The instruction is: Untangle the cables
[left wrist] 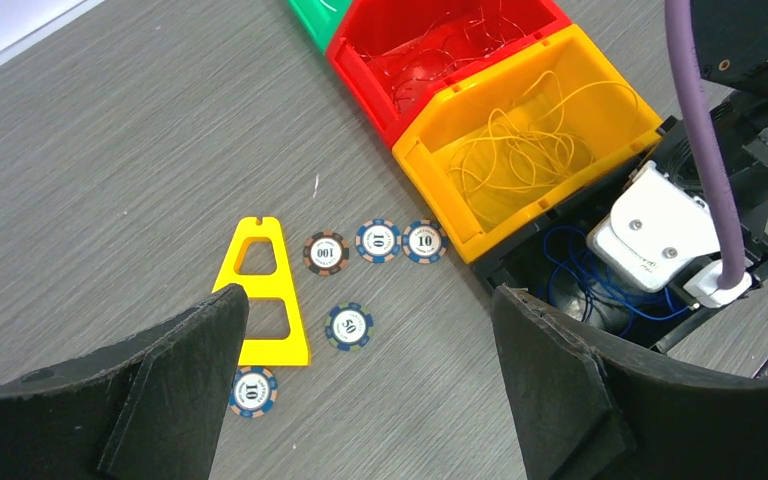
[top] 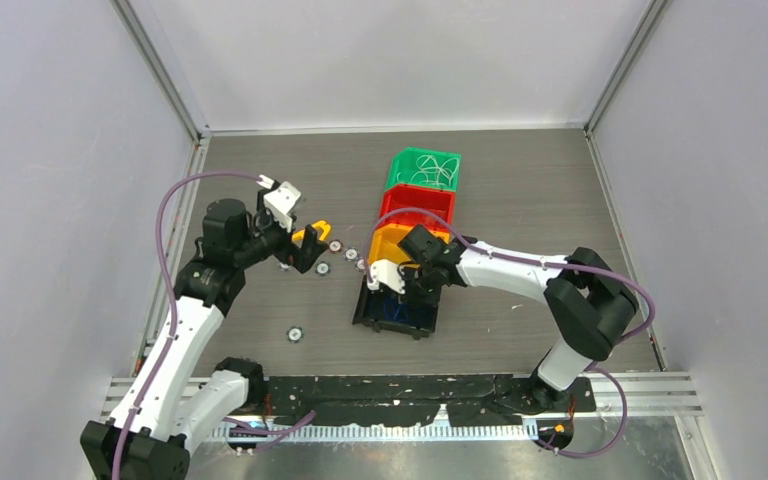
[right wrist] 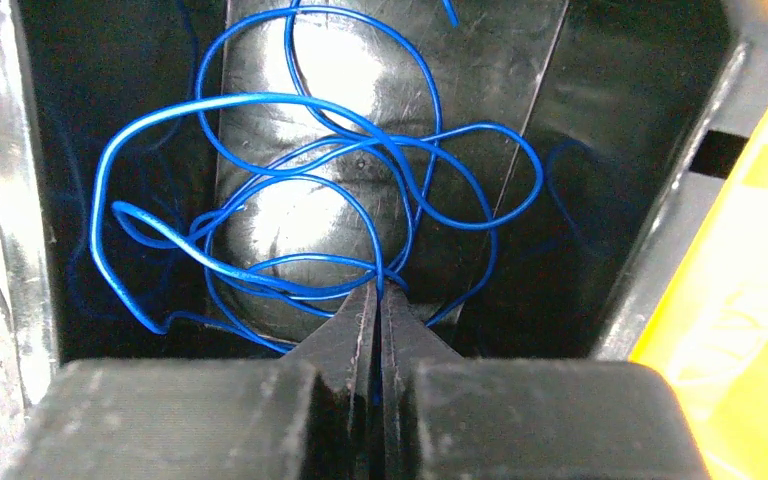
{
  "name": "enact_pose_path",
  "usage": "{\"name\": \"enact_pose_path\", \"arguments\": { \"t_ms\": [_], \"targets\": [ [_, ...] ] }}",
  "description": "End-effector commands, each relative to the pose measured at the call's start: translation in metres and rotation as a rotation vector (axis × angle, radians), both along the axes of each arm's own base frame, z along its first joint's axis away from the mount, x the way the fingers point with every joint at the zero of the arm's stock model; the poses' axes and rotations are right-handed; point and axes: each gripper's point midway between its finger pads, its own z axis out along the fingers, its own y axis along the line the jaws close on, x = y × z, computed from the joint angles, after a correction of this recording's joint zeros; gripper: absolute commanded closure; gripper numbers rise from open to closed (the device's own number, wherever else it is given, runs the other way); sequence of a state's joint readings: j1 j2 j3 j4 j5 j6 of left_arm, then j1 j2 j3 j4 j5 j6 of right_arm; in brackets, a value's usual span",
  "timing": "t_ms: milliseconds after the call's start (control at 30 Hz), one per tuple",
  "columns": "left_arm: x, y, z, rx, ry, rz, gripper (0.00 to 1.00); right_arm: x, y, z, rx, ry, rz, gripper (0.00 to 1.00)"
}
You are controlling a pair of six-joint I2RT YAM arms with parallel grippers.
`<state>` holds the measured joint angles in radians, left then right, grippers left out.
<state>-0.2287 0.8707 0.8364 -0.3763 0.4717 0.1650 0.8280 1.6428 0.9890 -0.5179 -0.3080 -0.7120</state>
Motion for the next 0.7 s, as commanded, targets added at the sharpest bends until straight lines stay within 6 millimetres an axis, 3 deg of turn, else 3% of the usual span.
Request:
{"name": "enact_pose_path", "arguments": {
  "t_ms": [0,67,167,233,467,533,667],
  "targets": [
    [0.007,-0.001,0.024,-0.008,-0.062,-0.006,0.07,0.002,-0.010,0.018,0.005,-0.053,0.034,0.91],
    [0.008,-0.002,0.023,-0.007,-0.057,-0.011,0.07,0.000,-0.010,0.026,0.013,-0.044,0.030,0.86],
    [0.010,-0.004,0.025,-0.012,-0.055,-0.018,0.07,0.001,-0.004,0.044,0.052,-0.053,0.014,0.70],
    [0.012,-0.006,0.027,-0.018,-0.053,-0.024,0.07,0.005,0.004,0.064,0.101,-0.068,-0.003,0.62],
    [0.020,-0.011,0.030,-0.030,-0.032,-0.036,0.06,0.009,0.021,0.115,0.213,-0.083,-0.045,0.44],
    [0.022,-0.012,0.029,-0.023,0.008,-0.041,0.01,0.010,0.024,0.132,0.251,-0.104,-0.049,0.31],
    [0.026,-0.011,0.029,0.007,0.148,-0.026,0.00,0.016,0.025,0.177,0.364,-0.176,-0.081,0.10]
  ]
}}
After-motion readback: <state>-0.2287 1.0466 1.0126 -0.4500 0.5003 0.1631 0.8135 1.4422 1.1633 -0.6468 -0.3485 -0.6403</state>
